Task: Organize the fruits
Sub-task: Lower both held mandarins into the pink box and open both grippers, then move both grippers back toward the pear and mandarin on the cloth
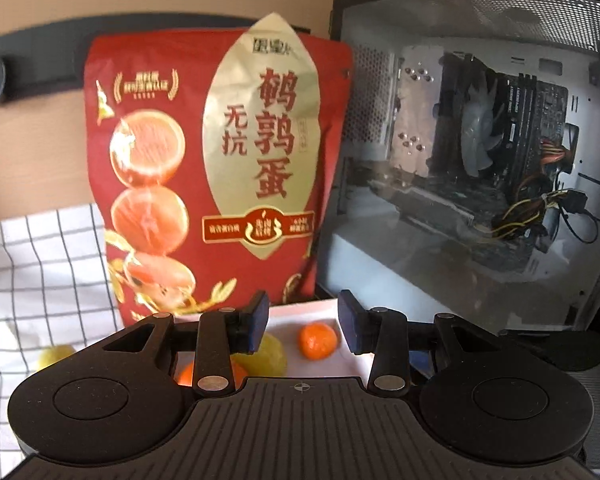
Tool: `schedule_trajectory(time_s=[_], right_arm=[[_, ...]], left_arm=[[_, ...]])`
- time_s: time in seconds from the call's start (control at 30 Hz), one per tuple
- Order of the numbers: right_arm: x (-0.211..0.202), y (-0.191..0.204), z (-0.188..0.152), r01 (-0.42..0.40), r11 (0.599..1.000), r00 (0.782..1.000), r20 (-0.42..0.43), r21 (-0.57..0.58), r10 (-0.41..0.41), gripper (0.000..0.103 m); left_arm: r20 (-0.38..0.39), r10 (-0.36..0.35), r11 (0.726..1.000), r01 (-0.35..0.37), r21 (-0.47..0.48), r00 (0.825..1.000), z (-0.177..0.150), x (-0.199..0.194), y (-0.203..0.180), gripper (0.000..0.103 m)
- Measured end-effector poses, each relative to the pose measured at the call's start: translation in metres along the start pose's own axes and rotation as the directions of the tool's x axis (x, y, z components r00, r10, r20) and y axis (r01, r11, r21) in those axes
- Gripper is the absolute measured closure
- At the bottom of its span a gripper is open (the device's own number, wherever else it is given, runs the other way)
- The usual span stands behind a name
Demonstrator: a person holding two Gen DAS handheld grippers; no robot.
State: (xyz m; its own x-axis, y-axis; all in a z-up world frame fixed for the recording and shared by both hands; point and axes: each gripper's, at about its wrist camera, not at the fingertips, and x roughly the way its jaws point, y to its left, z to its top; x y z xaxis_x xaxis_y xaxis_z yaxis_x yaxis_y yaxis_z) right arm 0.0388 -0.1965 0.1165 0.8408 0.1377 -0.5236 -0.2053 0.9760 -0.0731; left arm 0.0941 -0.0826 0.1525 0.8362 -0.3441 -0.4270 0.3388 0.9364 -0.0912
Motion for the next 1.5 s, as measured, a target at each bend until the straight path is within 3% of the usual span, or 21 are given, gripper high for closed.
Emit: schedule_trajectory(time_s=[0.33, 0.5, 0.57, 0.67, 0.8, 0.97, 1.03, 1.13, 1.23, 1.33, 1.43, 1.5], right_arm=[[0.005, 0.008, -0.004, -0.011, 1.0, 0.999, -0.034, -0.019, 0.011, 0.055], [0.008, 0.017, 0.003, -0.003, 0.999, 0.999, -0.054, -0.032, 0.002, 0.053], [0.009, 0.021, 0.007, 0.004, 1.0, 0.998, -0.06, -0.028, -0.005, 0.045], [0.012, 0.032, 0.016, 0.011, 0.999, 0.998, -0.065, -0.03, -0.013, 0.042], [0.024, 0.057, 0.034, 0.019, 0.996, 0.997, -0.068, -0.084, -0.025, 0.04], [0.04, 0.086, 0.066, -0.051, 0.998, 0.994, -0.101, -0.047, 0.047, 0.027], [0.054, 0.1, 0.08, -0.091, 0.995, 0.985, -0.146, -0.028, 0.086, 0.026], [0.08, 0.124, 0.097, -0.115, 0.993, 0.971, -0.215, -0.031, 0.106, 0.026], [0.101, 0.142, 0.112, -0.1, 0.994, 0.969, -0.23, -0.048, 0.086, 0.026], [0.119, 0.142, 0.122, -0.101, 0.995, 0.968, -0.231, -0.012, 0.095, 0.024], [0.146, 0.137, 0.123, -0.116, 0.991, 0.957, -0.262, 0.062, 0.128, 0.021], [0.161, 0.142, 0.118, -0.107, 0.992, 0.957, -0.263, 0.072, 0.122, 0.021]], left_arm=[[0.032, 0.09, 0.991, -0.092, 0.092, 0.995, -0.006, -0.013, -0.002, 0.06], [-0.004, 0.086, 0.996, -0.086, 0.029, 0.996, -0.016, -0.015, 0.023, 0.06], [-0.013, 0.089, 0.996, -0.089, -0.003, 0.996, -0.022, -0.016, 0.039, 0.06], [-0.018, 0.127, 0.989, -0.128, -0.069, 0.992, -0.037, -0.021, 0.073, 0.06], [-0.068, 0.213, 0.954, -0.222, -0.202, 0.975, -0.068, -0.025, 0.133, 0.06], [-0.114, 0.3, 0.873, -0.321, -0.368, 0.947, -0.113, -0.039, 0.203, 0.061], [-0.092, 0.305, 0.838, -0.313, -0.447, 0.948, -0.128, -0.046, 0.225, 0.061], [-0.011, 0.276, 0.802, -0.237, -0.549, 0.961, -0.149, -0.054, 0.247, 0.061], [-0.022, 0.265, 0.789, -0.23, -0.57, 0.964, -0.152, -0.056, 0.258, 0.061], [0.019, 0.291, 0.785, -0.228, -0.576, 0.956, -0.149, -0.066, 0.259, 0.061], [0.015, 0.285, 0.797, -0.229, -0.558, 0.958, -0.146, -0.063, 0.254, 0.061], [-0.015, 0.309, 0.813, -0.273, -0.514, 0.951, -0.145, -0.057, 0.248, 0.061]])
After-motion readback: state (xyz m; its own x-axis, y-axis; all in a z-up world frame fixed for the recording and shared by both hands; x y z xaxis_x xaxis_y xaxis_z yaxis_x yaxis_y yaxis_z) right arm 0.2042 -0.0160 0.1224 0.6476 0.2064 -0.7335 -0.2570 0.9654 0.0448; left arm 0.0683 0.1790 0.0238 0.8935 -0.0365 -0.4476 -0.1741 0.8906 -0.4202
